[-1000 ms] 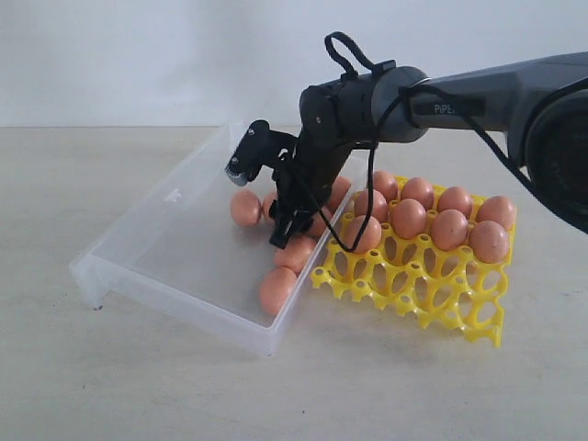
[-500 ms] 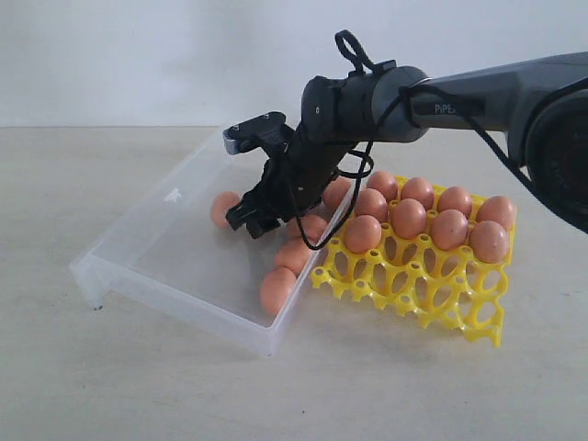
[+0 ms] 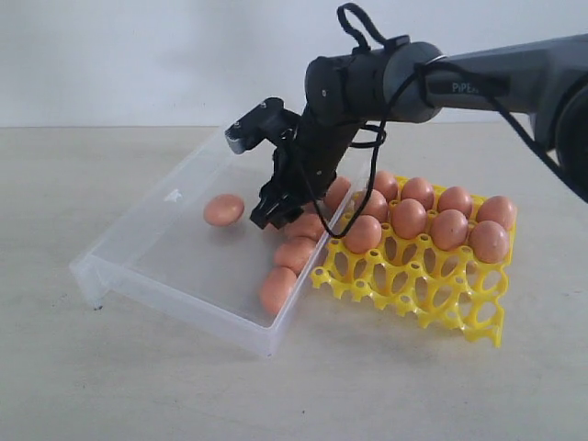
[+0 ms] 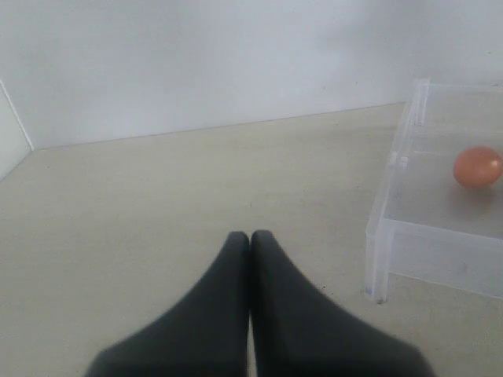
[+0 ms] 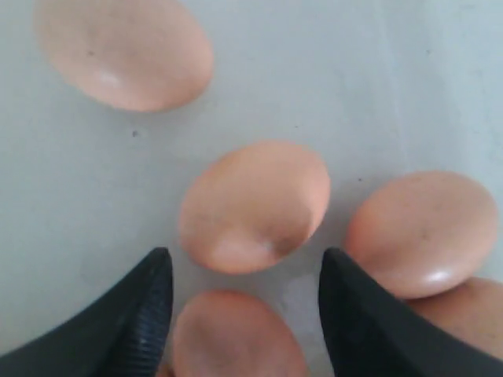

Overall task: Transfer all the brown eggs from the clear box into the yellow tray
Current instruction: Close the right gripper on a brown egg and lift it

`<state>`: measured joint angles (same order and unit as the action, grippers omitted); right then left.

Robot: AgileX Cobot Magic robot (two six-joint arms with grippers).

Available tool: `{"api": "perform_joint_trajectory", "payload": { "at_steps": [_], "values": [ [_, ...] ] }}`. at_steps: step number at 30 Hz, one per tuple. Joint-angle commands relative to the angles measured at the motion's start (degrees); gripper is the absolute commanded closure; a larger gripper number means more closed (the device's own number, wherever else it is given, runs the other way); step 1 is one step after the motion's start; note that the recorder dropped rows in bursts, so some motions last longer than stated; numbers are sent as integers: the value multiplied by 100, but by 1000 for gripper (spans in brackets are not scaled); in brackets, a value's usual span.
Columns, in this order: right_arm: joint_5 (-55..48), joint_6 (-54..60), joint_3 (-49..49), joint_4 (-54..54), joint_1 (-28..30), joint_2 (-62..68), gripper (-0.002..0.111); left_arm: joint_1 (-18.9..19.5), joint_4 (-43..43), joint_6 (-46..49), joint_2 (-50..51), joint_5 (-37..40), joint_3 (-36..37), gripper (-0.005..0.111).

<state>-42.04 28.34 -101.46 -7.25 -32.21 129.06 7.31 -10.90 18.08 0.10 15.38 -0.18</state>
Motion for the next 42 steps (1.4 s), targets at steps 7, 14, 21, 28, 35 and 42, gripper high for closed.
{"api": "perform_joint_trajectory", "payload": {
  "at_steps": [7, 14, 21, 28, 35, 42],
  "values": [
    [-1534, 1358, 20, 73, 31, -238, 54, 7, -21, -52, -10, -42, 18, 111],
    [-981, 1373, 20, 104, 31, -201, 54, 7, -21, -52, -10, -42, 18, 111],
    [-986, 1508, 20, 725, 31, 19, 54, 7, -21, -52, -10, -52, 18, 111],
    [-841, 1726, 20, 693, 31, 232, 54, 7, -21, -52, -10, -52, 18, 111],
    [-649, 1715, 20, 693, 31, 271, 99, 7, -21, -52, -10, -39, 18, 111],
    [-265, 1317, 20, 693, 31, 271, 109, 7, -21, -52, -10, -39, 18, 111]
  ]
}}
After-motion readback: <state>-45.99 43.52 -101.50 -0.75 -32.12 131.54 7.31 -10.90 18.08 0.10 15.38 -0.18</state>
